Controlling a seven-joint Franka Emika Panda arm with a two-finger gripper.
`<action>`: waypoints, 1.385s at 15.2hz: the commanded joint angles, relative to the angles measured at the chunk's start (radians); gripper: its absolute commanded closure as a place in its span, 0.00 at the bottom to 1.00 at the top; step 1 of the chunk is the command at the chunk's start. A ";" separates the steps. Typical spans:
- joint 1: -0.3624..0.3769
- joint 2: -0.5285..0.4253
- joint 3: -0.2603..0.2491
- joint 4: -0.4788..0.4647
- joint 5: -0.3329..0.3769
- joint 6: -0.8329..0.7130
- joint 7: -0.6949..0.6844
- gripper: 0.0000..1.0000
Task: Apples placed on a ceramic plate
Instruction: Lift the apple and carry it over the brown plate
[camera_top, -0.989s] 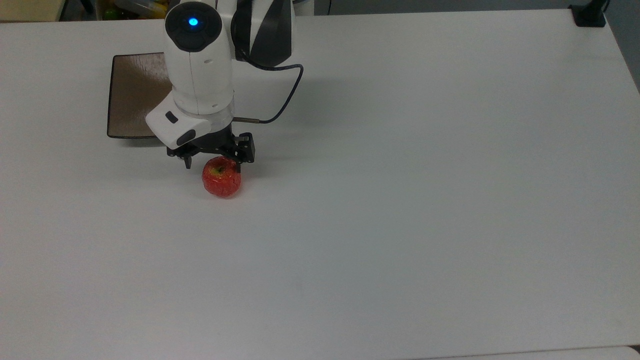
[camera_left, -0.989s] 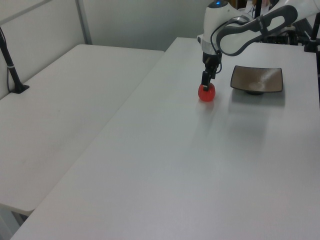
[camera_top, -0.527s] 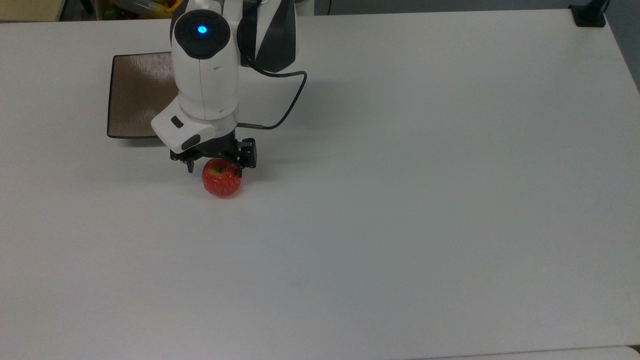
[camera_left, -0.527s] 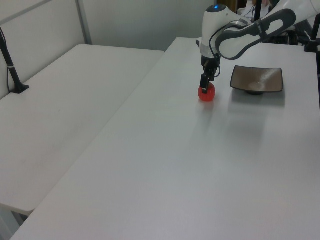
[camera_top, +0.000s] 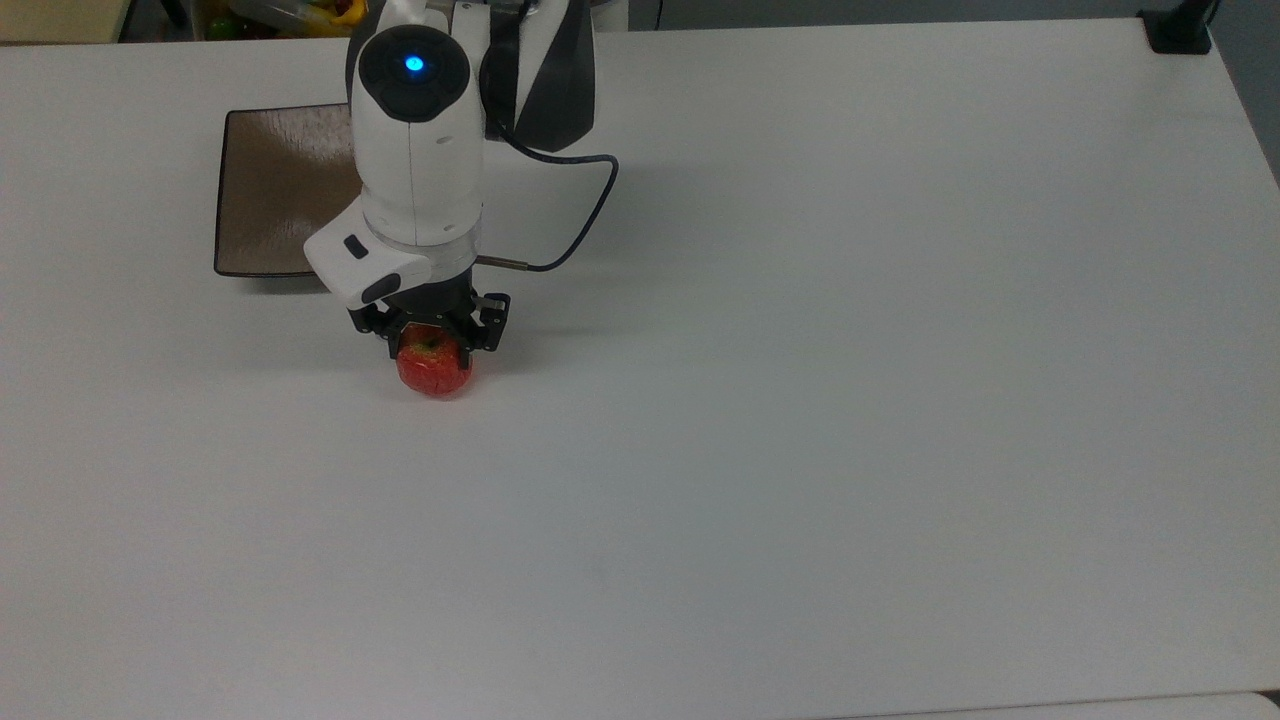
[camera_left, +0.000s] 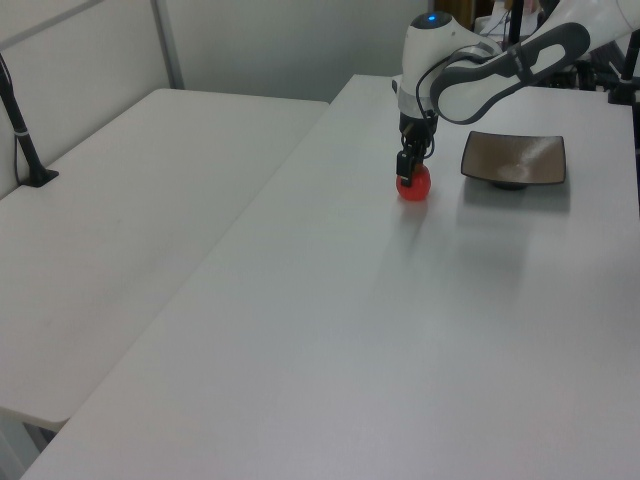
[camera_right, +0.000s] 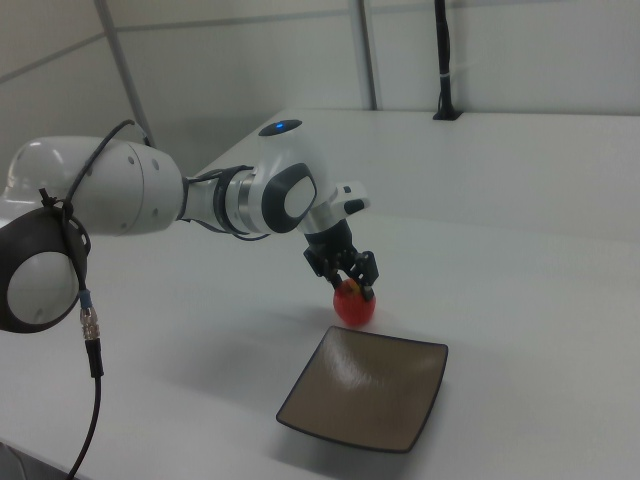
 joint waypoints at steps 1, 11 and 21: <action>-0.007 -0.061 0.007 0.013 -0.021 -0.008 0.025 0.54; -0.059 -0.362 -0.002 -0.253 -0.013 -0.128 -0.190 0.50; -0.142 -0.306 -0.022 -0.328 -0.019 -0.146 -0.464 0.27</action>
